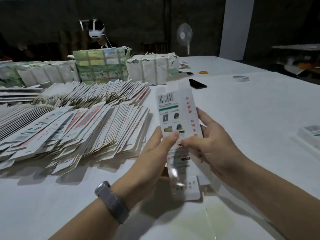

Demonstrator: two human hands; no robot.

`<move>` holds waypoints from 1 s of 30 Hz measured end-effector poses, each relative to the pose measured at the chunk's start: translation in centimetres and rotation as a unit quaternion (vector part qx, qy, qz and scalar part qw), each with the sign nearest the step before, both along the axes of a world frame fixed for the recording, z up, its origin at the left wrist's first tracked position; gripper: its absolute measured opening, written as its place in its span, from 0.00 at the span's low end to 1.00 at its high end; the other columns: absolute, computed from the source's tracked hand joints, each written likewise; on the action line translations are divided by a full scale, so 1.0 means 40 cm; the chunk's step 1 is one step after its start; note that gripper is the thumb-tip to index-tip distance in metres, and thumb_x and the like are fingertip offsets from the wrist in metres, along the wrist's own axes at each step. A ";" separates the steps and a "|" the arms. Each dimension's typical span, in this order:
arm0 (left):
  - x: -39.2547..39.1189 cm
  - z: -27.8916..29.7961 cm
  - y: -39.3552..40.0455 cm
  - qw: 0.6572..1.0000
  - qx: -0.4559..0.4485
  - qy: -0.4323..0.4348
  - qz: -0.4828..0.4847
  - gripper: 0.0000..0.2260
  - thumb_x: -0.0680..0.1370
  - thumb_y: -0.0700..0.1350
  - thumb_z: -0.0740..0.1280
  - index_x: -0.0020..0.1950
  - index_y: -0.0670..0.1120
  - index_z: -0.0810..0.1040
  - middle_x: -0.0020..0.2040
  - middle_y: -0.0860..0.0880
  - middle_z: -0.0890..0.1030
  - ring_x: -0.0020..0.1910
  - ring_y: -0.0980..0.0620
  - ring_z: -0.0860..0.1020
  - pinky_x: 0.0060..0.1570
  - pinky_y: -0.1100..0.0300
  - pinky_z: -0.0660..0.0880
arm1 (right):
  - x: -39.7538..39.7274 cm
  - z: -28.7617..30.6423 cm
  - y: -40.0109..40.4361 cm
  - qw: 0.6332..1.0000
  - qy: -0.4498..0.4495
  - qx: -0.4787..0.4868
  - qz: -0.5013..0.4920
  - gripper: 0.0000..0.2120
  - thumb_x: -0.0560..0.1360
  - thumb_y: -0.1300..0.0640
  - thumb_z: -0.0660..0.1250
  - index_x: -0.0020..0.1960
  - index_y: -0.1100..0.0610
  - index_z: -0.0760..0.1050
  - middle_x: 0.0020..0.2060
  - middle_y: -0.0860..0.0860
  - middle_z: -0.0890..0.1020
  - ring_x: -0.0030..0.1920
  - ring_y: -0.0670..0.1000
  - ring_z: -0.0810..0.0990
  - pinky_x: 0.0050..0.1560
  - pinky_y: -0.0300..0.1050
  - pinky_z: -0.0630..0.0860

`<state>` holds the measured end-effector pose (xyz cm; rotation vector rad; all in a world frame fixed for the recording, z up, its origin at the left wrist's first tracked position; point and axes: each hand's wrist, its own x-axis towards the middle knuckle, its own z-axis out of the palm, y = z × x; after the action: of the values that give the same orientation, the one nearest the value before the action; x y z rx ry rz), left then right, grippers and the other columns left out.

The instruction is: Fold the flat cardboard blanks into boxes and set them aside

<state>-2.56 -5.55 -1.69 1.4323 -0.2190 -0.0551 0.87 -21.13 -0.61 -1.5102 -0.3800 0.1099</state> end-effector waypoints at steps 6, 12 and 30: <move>0.007 -0.027 -0.021 0.998 -0.032 -0.034 0.039 0.11 0.81 0.44 0.63 0.56 0.59 0.79 0.53 0.49 0.87 0.46 0.47 0.87 0.39 0.58 0.82 | -0.010 -0.011 0.009 0.992 -0.032 -0.065 -0.103 0.37 0.76 0.59 0.72 0.79 0.44 0.58 0.57 0.41 0.81 0.50 0.45 0.85 0.55 0.52 0.82; 0.003 -0.043 -0.029 0.995 0.000 -0.084 0.052 0.16 0.77 0.45 0.61 0.64 0.53 0.71 0.54 0.58 0.85 0.52 0.56 0.85 0.44 0.65 0.80 | -0.026 -0.023 0.021 1.000 0.001 -0.007 0.015 0.15 0.81 0.58 0.65 0.66 0.48 0.75 0.55 0.47 0.85 0.55 0.50 0.85 0.56 0.49 0.82; -0.008 -0.021 -0.018 0.994 0.034 -0.060 0.081 0.18 0.83 0.34 0.63 0.69 0.52 0.73 0.56 0.51 0.86 0.53 0.50 0.86 0.44 0.57 0.83 | -0.047 -0.038 0.033 0.997 0.014 -0.024 0.079 0.26 0.75 0.44 0.67 0.71 0.35 0.64 0.60 0.40 0.82 0.61 0.46 0.81 0.64 0.51 0.77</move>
<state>-2.87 -6.27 -2.53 1.5192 -0.1999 0.1574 -0.99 -19.80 -2.15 -1.5229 -0.4770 0.2653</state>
